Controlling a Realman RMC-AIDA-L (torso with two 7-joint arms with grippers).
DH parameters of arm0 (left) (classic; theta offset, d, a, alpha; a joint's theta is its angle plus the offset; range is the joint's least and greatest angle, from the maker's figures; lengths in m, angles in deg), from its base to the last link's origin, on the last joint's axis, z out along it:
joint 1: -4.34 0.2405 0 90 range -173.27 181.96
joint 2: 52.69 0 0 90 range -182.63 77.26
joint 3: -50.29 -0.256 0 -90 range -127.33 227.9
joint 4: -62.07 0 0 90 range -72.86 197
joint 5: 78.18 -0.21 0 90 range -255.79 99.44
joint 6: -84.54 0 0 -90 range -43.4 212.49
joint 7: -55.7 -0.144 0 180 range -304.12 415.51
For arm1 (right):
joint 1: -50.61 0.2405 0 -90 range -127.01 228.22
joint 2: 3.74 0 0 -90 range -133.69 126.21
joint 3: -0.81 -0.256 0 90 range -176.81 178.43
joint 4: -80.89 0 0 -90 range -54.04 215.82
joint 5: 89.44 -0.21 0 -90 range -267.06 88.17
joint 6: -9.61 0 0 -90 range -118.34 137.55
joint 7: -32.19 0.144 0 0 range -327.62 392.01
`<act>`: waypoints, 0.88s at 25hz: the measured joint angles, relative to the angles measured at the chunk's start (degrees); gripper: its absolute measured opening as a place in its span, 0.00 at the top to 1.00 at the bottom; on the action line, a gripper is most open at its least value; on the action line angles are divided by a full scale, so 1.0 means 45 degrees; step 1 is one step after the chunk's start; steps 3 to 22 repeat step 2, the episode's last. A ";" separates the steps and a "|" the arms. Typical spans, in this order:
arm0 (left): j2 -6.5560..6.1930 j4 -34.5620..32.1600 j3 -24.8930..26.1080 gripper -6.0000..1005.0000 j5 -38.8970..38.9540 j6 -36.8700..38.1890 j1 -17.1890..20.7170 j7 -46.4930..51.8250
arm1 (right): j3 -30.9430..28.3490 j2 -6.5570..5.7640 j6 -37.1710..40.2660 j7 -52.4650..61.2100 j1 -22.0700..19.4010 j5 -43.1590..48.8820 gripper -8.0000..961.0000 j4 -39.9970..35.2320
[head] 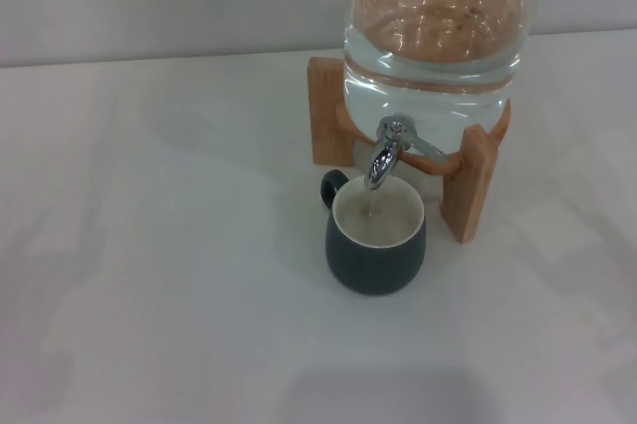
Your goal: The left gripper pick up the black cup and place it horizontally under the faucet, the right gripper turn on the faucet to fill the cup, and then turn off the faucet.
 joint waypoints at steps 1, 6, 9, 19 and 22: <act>0.0000 0.0000 -0.0001 0.50 0.0020 0.0002 0.0000 0.0002 | 0.0000 0.0000 0.0000 0.0000 0.0000 0.0000 0.20 0.0000; 0.0000 0.0000 -0.0001 0.50 0.0038 0.0003 0.0000 0.0001 | -0.0005 0.0001 -0.0002 -0.0022 -0.0001 -0.0001 0.20 0.0007; 0.0000 0.0000 -0.0001 0.50 0.0038 0.0003 0.0000 0.0001 | -0.0005 0.0001 -0.0002 -0.0022 -0.0001 -0.0001 0.20 0.0007; 0.0000 0.0000 -0.0001 0.50 0.0038 0.0003 0.0000 0.0001 | -0.0005 0.0001 -0.0002 -0.0022 -0.0001 -0.0001 0.20 0.0007; 0.0000 0.0000 -0.0001 0.50 0.0038 0.0003 0.0000 0.0001 | -0.0005 0.0001 -0.0002 -0.0022 -0.0001 -0.0001 0.20 0.0007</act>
